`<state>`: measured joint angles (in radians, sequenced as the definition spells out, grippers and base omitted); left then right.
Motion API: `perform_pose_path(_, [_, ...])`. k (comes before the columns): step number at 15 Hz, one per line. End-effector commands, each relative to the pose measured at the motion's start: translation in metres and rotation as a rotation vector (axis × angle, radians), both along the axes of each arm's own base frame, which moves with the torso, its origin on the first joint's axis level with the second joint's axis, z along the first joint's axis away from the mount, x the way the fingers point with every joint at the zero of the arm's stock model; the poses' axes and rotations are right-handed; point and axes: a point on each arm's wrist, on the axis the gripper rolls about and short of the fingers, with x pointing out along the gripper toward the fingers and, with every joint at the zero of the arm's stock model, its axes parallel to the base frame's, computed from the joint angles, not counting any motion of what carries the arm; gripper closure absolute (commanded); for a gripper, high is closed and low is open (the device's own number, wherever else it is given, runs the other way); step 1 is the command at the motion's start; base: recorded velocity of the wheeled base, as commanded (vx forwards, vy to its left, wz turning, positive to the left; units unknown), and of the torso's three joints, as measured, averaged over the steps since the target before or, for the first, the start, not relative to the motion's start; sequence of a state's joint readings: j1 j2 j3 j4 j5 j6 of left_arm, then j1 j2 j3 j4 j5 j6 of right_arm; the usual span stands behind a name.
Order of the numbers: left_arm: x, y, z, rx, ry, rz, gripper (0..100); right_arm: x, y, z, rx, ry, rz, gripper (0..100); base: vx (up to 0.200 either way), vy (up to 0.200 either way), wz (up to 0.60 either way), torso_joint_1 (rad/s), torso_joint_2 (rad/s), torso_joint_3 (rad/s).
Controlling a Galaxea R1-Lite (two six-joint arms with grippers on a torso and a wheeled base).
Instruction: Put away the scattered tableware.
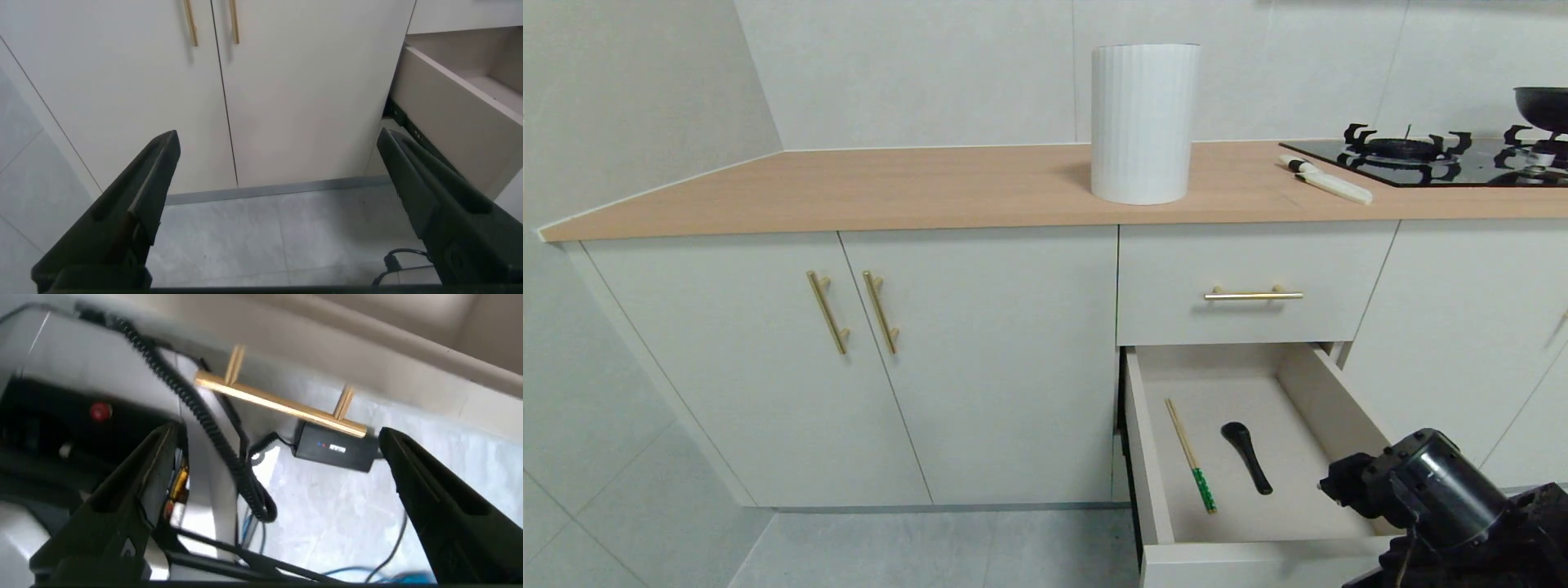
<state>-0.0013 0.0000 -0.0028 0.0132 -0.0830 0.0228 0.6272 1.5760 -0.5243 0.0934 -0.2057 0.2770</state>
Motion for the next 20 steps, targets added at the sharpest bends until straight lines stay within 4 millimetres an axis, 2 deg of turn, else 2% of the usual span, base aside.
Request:
perform_pose_path(1, [0.000,0.000,0.000,0.000,0.000,0.000,0,0.009,0.006,-0.007,-0.010,0.023,-0.034,0,0.000,0.000,0.00,0.000,0.00,0.000])
perform_pose_path(4, [0.000,0.000,0.000,0.000,0.000,0.000,0,0.022,0.013,-0.006,0.034,0.020,-0.124,0,0.000,0.000,0.00,0.000,0.00,0.000])
perform_pose_path(11, [0.000,0.000,0.000,0.000,0.000,0.000,0,0.049,0.018,-0.016,0.003,-0.015,-0.285,0,0.000,0.000,0.00,0.000,0.00,0.000])
perform_pose_path(20, [0.000,0.000,0.000,0.000,-0.001,0.000,0,0.079,0.020,-0.016,0.109,-0.158,-0.333,0,0.000,0.000,0.00,0.000,0.00,0.000])
